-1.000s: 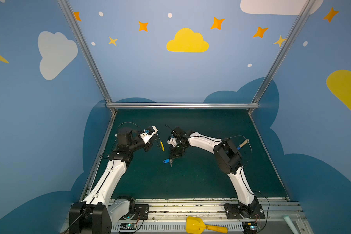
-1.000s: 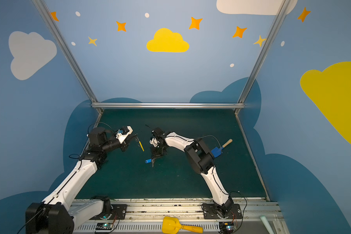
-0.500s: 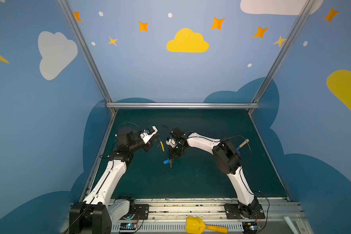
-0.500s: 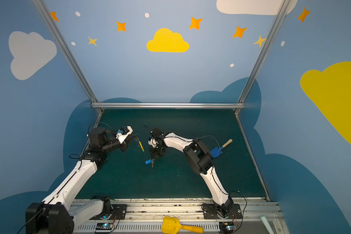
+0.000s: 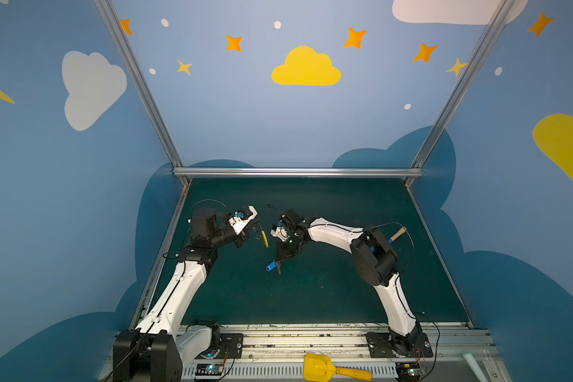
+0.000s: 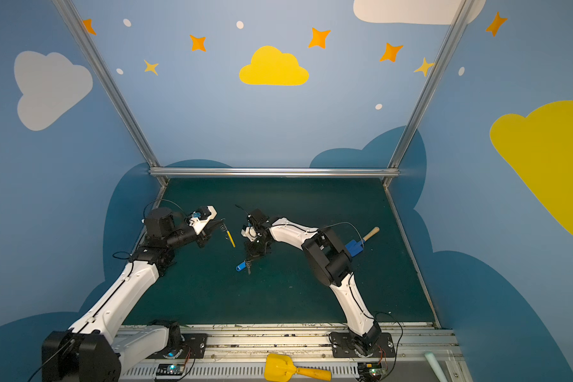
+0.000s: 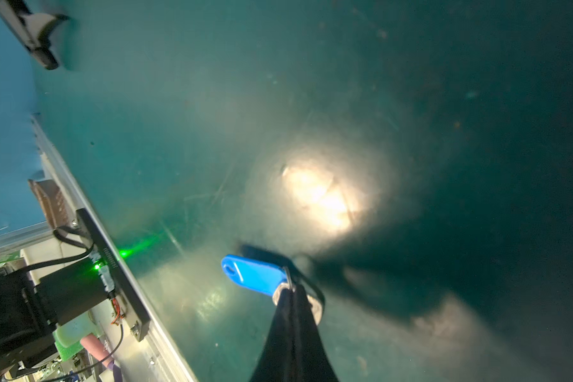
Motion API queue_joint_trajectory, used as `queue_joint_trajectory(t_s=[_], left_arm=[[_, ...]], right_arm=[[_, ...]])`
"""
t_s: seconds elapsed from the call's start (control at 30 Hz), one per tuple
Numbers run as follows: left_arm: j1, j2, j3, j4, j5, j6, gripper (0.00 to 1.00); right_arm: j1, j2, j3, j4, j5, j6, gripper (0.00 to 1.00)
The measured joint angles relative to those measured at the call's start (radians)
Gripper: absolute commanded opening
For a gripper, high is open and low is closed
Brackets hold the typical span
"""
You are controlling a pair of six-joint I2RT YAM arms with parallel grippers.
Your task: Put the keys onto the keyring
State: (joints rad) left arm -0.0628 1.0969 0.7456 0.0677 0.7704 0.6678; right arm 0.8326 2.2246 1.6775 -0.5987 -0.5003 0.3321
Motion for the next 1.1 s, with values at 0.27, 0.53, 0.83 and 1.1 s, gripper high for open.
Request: queue_joint_trajectory(t_s=[0.27,0.53,0.83,1.1], left_arm=[[0.000,0.000,0.000,0.004,0.003,-0.003,0.04],[-0.001,0.000,0.000,0.004,0.004,-0.011,0.04],[-0.017,0.006,0.006,0.014,0.035,-0.014,0.04],[-0.101,0.055,0.057,0.029,0.093,0.010,0.04]], right_arm=[[-0.012,-0.107,-0.052,0.050,-0.018,-0.035,0.00],[-0.024,-0.110,-0.090,0.075,-0.012,-0.050,0.00],[-0.068,-0.307,-0.265,0.163,0.009,-0.155,0.00],[-0.121,-0.549,-0.369,0.212,-0.022,-0.317,0.00]])
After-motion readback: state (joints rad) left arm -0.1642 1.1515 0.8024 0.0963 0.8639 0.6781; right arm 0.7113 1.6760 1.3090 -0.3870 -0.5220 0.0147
